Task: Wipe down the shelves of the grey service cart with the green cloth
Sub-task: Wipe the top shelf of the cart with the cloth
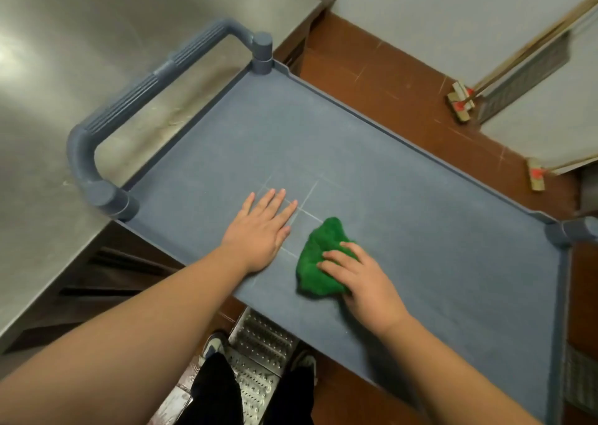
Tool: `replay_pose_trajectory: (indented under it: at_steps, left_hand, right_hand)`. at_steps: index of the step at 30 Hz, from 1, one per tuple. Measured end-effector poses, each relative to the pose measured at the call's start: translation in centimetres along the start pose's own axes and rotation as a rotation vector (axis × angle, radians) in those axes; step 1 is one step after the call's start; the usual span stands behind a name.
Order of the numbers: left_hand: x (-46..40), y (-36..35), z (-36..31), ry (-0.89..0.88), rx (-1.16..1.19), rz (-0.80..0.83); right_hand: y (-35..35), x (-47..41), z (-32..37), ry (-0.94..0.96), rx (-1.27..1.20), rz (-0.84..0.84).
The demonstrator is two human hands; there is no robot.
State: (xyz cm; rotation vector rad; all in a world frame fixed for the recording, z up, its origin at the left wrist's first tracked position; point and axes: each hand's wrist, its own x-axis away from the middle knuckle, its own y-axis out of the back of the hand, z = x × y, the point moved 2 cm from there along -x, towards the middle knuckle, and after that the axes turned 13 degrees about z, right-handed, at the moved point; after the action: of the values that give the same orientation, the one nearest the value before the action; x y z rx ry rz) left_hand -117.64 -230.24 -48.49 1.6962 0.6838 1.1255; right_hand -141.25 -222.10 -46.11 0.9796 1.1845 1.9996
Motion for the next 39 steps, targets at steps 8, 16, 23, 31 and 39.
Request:
replay_pose_trajectory:
  at_steps: [8, 16, 23, 31, 39]
  left_hand:
    - [-0.9, -0.4, -0.2, 0.01, -0.027, -0.008]
    - [-1.1, -0.1, -0.8, 0.062, -0.039, 0.003]
    - [-0.9, -0.8, -6.6, -0.098, 0.004, -0.005]
    - [-1.6, -0.4, -6.9, -0.083, 0.107, 0.018]
    - [5.7, -0.1, -10.9, -0.282, 0.724, 0.011]
  right_hand:
    - [-1.6, 6.8, 1.3, 0.055, -0.115, 0.093]
    - [-0.3, 2.3, -2.9, -0.017, -0.056, 0.027]
    - [-1.3, 3.5, 1.4, -0.069, -0.136, 0.006]
    - [-2.7, 8.2, 3.5, -0.291, -0.127, -0.013]
    - [-2.5, 3.8, 8.1, -0.6, -0.243, -0.172]
